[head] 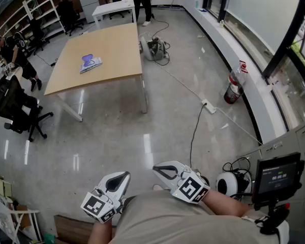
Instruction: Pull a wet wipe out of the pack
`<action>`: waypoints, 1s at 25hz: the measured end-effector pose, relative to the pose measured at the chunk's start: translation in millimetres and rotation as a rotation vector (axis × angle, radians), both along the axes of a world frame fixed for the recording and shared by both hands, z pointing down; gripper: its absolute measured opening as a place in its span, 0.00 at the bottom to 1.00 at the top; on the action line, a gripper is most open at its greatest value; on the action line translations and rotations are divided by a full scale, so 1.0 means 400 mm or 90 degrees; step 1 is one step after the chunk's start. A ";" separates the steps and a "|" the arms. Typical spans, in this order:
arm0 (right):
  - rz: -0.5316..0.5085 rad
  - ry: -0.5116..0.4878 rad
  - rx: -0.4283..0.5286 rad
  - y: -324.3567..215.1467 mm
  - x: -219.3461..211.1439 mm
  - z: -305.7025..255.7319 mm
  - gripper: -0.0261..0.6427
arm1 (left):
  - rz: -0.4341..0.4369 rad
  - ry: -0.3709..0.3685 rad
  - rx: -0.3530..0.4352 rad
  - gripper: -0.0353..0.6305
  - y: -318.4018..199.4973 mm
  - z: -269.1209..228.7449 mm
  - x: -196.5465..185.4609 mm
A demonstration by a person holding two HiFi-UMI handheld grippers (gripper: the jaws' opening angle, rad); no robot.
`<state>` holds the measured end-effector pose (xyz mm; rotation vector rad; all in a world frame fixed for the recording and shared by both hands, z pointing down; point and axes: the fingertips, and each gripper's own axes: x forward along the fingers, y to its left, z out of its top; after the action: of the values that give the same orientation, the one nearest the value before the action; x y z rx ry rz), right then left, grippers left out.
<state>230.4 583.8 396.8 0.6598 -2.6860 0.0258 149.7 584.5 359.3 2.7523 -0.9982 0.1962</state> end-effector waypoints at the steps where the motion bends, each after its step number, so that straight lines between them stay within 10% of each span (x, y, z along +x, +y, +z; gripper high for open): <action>1: -0.004 0.000 -0.001 0.007 -0.009 -0.002 0.04 | -0.002 -0.004 0.000 0.06 0.004 -0.001 -0.009; 25: -0.042 -0.015 -0.021 0.015 -0.042 0.017 0.04 | -0.025 -0.064 -0.008 0.06 0.029 0.047 -0.033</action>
<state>213.6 589.7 403.6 0.5644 -2.7217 0.0597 136.4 596.0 378.2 2.7331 -1.0716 0.3361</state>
